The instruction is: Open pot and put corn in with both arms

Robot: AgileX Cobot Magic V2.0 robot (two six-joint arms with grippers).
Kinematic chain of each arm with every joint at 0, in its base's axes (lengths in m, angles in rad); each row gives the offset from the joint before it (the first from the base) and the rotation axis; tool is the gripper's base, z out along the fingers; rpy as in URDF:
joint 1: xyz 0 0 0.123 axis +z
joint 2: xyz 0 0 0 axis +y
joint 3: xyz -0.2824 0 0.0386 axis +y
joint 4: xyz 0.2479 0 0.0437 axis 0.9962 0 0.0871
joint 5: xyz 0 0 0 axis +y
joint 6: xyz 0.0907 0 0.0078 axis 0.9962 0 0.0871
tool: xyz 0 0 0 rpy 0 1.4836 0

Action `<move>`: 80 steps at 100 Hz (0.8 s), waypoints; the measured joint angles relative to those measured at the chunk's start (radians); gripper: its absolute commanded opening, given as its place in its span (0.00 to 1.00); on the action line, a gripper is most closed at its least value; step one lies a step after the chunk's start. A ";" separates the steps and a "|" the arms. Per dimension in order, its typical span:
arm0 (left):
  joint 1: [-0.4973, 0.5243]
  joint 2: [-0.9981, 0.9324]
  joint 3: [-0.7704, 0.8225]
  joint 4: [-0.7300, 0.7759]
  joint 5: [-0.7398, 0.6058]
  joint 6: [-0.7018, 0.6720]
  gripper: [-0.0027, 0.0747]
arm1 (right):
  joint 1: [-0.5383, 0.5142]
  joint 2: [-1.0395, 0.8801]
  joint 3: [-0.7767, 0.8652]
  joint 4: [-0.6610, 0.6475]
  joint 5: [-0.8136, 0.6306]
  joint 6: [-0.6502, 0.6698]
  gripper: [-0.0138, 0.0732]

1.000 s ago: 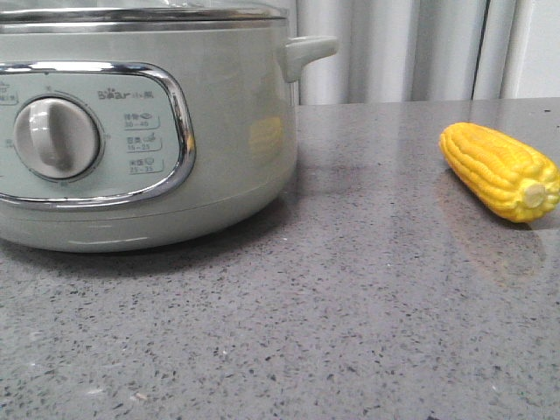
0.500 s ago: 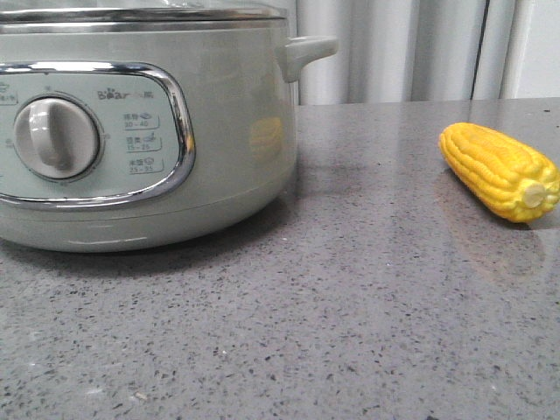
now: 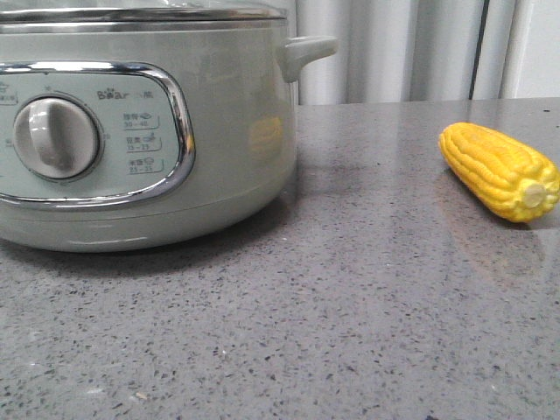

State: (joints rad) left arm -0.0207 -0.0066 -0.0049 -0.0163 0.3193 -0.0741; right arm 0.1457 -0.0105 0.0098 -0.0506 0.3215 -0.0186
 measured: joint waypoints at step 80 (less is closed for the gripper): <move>0.000 0.000 0.000 -0.105 -0.038 0.000 0.01 | 0.000 0.000 0.000 0.041 -0.352 0.000 0.08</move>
State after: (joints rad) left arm -0.0207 -0.0066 -0.0049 -0.1213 0.2808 -0.0741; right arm 0.1457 -0.0105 0.0098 -0.0099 -0.0302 -0.0186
